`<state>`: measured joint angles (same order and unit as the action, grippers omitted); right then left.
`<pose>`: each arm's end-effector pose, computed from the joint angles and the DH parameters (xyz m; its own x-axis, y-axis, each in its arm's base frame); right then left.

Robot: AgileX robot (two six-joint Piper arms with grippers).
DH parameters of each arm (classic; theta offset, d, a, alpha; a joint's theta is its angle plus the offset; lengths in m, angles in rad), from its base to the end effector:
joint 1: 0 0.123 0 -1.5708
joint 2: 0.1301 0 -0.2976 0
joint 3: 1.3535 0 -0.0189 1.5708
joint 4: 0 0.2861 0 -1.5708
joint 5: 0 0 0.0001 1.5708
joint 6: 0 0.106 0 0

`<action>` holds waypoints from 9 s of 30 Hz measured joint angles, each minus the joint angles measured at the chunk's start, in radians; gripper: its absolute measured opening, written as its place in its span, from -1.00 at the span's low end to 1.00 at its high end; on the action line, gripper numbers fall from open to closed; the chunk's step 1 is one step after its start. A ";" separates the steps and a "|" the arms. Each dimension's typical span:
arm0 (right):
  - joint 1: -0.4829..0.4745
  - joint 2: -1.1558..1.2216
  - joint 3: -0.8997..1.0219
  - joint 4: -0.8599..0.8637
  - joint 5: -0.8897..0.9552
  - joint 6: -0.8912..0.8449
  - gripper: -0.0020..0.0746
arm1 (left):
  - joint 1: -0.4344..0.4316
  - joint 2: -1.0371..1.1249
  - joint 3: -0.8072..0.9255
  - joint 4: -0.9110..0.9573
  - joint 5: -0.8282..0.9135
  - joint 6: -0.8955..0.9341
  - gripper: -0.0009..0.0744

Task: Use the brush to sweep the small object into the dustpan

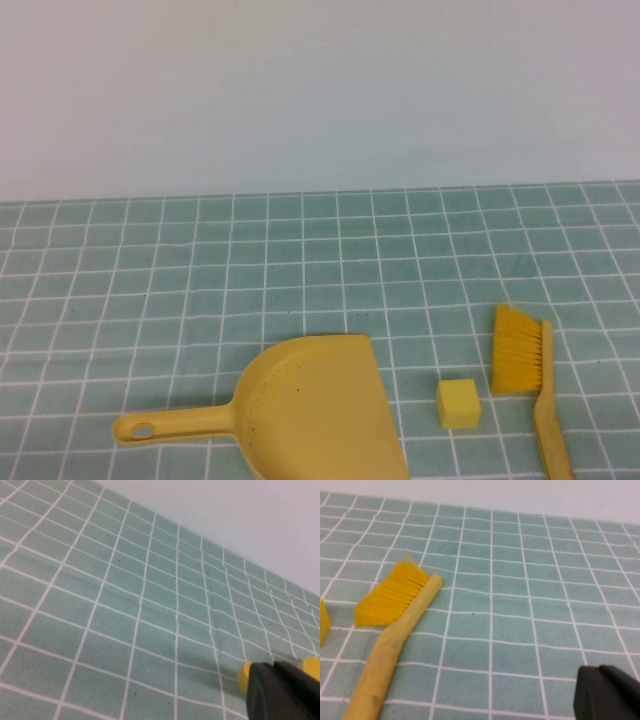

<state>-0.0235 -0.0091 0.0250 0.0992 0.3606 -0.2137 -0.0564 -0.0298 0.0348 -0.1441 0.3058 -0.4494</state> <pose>0.0902 0.0016 0.1680 -0.2804 -0.1139 -0.9531 -0.0441 0.9934 -0.1058 0.0904 -0.0097 0.1719 -0.2364 -0.5408 -0.8072 -0.0390 0.8354 -0.5482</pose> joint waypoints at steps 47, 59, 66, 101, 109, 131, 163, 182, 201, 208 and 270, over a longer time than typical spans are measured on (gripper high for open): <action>0.000 0.000 0.001 0.514 -0.552 0.179 -0.95 | 0.000 0.000 0.000 -0.323 -0.615 -0.109 -0.98; 0.000 0.000 -0.197 0.494 -0.558 0.170 -0.95 | 0.000 0.000 -0.155 0.016 -0.698 -0.322 -0.98; 0.000 0.062 -0.443 0.483 -0.550 0.028 -0.95 | 0.000 0.034 -0.392 0.268 -0.482 -0.295 -0.98; 0.002 0.854 -1.038 0.366 0.448 -0.221 -0.95 | 0.000 0.740 -0.917 -0.791 0.179 0.958 -0.98; 0.024 1.102 -1.105 0.336 0.775 -0.114 -0.95 | 0.000 0.749 -0.917 -0.928 0.196 0.974 -0.98; 0.342 1.250 -0.999 0.025 0.740 0.238 -0.95 | 0.000 1.308 -1.114 -1.244 0.871 1.187 -0.98; 0.582 1.646 -0.830 -0.119 0.370 0.565 0.07 | 0.000 1.347 -1.114 -1.269 0.985 1.208 -0.97; 0.584 1.688 -0.830 -0.198 0.353 0.628 0.07 | 0.000 1.347 -1.114 -1.309 0.985 1.208 -0.97; 0.584 1.762 -0.848 -0.144 0.351 0.587 -0.14 | 0.000 1.347 -1.114 -1.333 0.985 1.207 -0.97; 0.586 1.765 -0.850 -0.135 0.367 0.584 -0.39 | 0.000 1.347 -1.114 -1.333 0.979 1.205 -0.97; 0.588 1.211 -0.917 -0.014 0.741 0.343 -0.40 | -0.407 1.869 -1.115 -1.693 0.804 1.096 0.94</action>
<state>0.5648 1.2020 -0.8922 0.0851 1.1016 0.1290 -0.4633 1.8393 -1.0805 -1.8374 1.1094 0.6464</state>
